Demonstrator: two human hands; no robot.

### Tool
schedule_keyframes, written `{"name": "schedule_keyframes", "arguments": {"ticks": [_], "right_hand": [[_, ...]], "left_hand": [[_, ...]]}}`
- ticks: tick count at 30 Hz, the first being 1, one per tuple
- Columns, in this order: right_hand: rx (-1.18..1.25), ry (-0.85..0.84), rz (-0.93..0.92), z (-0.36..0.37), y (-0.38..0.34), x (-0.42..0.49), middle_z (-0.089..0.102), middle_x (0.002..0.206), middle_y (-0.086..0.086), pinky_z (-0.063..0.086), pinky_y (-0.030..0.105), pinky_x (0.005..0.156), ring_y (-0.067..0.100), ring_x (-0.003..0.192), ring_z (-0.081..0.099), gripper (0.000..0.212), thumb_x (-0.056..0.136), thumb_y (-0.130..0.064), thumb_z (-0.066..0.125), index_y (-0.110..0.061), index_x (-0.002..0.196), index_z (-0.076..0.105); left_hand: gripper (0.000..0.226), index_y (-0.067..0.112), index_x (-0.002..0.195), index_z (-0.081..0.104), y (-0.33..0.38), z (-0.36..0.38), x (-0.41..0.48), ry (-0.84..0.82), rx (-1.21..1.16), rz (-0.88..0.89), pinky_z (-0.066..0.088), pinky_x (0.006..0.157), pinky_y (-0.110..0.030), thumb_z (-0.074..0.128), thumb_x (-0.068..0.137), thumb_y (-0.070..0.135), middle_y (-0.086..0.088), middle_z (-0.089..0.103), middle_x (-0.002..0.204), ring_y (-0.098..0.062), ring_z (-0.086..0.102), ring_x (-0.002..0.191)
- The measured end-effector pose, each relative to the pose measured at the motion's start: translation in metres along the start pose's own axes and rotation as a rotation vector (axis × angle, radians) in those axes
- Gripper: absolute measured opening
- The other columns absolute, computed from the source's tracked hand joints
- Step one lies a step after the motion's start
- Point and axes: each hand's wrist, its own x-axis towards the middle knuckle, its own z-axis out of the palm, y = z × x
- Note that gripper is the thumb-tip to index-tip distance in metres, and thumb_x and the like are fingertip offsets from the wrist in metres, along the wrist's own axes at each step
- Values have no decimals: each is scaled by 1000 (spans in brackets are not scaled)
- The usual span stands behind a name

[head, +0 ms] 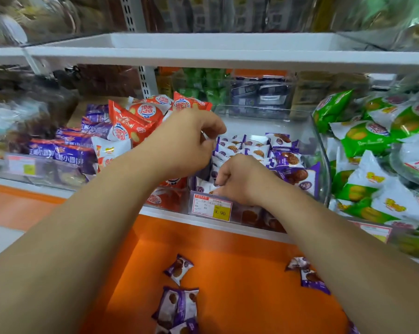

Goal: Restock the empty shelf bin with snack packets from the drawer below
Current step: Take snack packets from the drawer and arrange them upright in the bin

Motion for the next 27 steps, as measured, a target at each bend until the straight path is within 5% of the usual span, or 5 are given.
{"name": "schedule_keyframes", "arguments": {"ticks": [5,8,14,20,27], "right_hand": [[-106,5,-20,-3,1,2,71,91,-11,58,40,88,17,90,68,21,81,-25,80,-29,65,66],[-134,-20,-24,-8,6,-1,73,93,-9,59,34,86,18,88,70,11,80,-21,80,-29,76,75],[49,23,-101,-64,23,-19,74,72,0,57,29,54,24,67,74,31,83,3,71,-27,77,75],[-279,201,-123,-77,45,-34,71,98,-12,56,37,87,16,96,64,16,82,-41,78,-35,96,74],[-384,82,-45,-71,54,-38,65,97,-15,56,38,87,16,96,62,43,74,-58,81,-36,108,69]], "left_hand": [[31,28,107,76,7,15,-1,-110,87,46,48,70,-16,64,87,7,13,68,92,2,61,76],[27,24,99,77,8,25,5,-216,235,74,53,71,-29,67,80,8,6,70,89,-14,64,80],[32,25,106,73,22,36,31,-530,506,121,54,78,-33,85,77,26,14,58,81,-19,63,88],[28,25,104,74,11,49,43,-774,499,88,58,80,-32,85,79,19,9,71,97,-14,67,86],[23,17,101,75,10,56,43,-828,529,106,58,80,-34,78,82,6,2,73,97,-20,67,89]]}}
